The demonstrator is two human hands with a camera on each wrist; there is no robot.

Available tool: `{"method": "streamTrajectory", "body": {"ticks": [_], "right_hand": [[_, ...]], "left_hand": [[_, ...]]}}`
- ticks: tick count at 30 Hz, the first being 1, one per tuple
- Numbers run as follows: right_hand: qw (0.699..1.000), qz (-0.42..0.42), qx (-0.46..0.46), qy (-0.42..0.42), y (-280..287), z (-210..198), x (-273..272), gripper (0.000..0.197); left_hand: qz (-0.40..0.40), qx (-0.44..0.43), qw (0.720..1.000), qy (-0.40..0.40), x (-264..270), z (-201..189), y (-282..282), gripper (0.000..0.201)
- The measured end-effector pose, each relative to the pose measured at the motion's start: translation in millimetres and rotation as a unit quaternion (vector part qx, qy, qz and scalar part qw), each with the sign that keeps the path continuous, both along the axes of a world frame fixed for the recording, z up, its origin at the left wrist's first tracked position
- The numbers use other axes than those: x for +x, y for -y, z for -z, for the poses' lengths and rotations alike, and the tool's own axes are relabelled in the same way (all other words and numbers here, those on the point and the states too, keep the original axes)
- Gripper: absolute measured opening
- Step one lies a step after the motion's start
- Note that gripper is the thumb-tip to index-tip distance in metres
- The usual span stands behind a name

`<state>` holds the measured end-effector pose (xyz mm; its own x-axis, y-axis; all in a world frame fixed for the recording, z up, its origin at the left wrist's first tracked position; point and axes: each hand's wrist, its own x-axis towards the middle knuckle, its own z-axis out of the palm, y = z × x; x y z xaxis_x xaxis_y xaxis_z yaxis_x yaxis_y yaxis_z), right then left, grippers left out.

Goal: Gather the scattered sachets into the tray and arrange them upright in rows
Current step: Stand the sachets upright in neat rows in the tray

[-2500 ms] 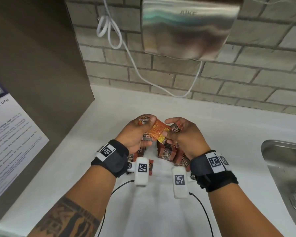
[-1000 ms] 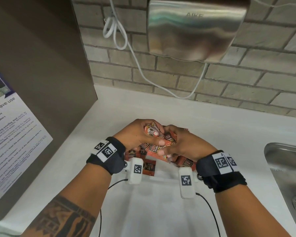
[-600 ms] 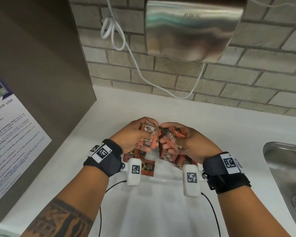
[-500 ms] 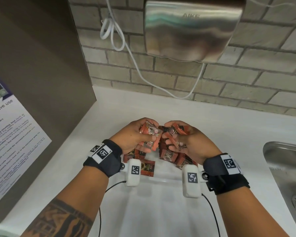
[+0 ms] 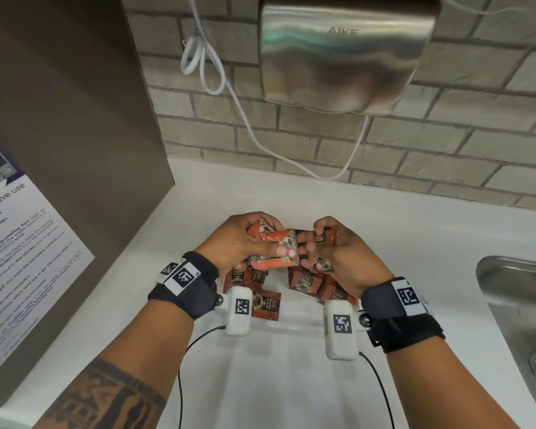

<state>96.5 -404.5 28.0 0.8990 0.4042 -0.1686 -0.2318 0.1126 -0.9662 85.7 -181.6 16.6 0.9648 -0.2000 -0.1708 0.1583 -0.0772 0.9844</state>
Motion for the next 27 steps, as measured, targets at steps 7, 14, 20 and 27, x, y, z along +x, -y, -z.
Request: {"method": "streamTrajectory", "body": {"ticks": [7, 14, 20, 27], "right_hand": [[0.98, -0.034, -0.179, 0.085, -14.4, -2.5, 5.1, 0.043], [0.973, -0.141, -0.175, 0.044, -8.8, -2.4, 4.1, 0.05], [0.985, -0.124, -0.114, 0.025, -12.7, -1.0, -5.6, 0.035], [0.998, -0.014, -0.059, 0.029, -4.8, -3.3, 4.4, 0.054]], "left_hand": [[0.077, 0.042, 0.996, 0.029, -2.6, -10.0, 6.3, 0.045], [0.093, -0.031, 0.995, 0.029, -1.9, -7.3, 2.0, 0.053], [0.069, -0.019, 0.997, 0.027, -2.0, -7.0, 7.0, 0.027], [0.028, 0.024, 0.999, 0.028, -2.4, -5.7, -3.5, 0.034]]}}
